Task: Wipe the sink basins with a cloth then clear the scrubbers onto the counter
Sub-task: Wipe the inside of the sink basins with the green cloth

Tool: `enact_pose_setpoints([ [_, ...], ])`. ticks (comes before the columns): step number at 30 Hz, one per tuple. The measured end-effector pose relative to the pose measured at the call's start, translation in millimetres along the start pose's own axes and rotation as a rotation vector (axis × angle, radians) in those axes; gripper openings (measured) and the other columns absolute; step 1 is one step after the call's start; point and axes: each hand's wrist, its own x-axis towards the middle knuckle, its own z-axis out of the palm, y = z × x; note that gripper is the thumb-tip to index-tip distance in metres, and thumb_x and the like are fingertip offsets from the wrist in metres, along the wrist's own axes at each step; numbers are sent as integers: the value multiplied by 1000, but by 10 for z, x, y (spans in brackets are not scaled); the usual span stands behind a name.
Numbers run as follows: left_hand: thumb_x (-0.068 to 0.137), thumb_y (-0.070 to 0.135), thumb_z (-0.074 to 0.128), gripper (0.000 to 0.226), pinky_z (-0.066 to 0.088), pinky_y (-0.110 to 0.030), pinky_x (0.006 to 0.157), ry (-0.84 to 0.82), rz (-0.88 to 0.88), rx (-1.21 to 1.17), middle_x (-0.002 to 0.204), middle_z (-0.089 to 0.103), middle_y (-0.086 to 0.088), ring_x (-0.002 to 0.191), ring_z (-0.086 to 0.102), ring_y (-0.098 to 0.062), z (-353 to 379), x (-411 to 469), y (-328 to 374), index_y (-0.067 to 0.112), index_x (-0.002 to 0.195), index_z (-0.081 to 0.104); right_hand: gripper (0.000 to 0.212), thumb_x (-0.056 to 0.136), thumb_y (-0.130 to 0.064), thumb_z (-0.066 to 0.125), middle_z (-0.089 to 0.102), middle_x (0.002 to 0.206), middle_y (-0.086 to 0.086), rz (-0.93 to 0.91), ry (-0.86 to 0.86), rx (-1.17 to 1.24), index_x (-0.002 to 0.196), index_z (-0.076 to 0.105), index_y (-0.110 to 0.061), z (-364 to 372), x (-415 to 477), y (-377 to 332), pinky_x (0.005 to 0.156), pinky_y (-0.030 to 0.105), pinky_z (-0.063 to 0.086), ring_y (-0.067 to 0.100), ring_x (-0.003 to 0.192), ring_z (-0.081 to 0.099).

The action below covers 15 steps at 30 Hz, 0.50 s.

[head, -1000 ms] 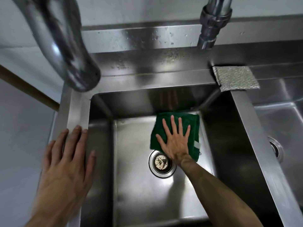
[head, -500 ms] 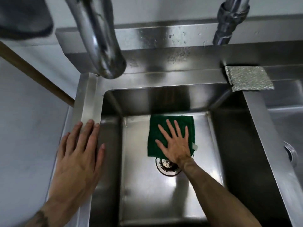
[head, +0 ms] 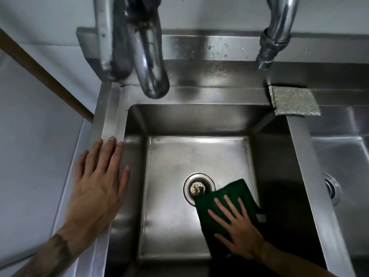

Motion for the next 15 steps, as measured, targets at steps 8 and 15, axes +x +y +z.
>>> enact_pose_setpoints([
  [8, 112, 43, 25, 63, 27, -62, 126, 45, -8, 10, 169, 34, -20, 158, 28, -40, 33, -21, 1, 5, 163, 32, 63, 103, -61, 35, 13, 171, 1, -355, -15, 18, 160, 23, -37, -29, 475, -693, 118, 62, 13, 33, 157, 12],
  [15, 112, 42, 24, 62, 25, -57, 129, 18, -41, 15, 171, 33, -14, 160, 26, -35, 34, 0, 19, 10, 164, 32, 39, 105, -46, 38, 39, 161, -9, -234, -71, 263, 140, 52, -35, -128, 1211, -1570, 120, 56, 15, 21, 154, 25],
])
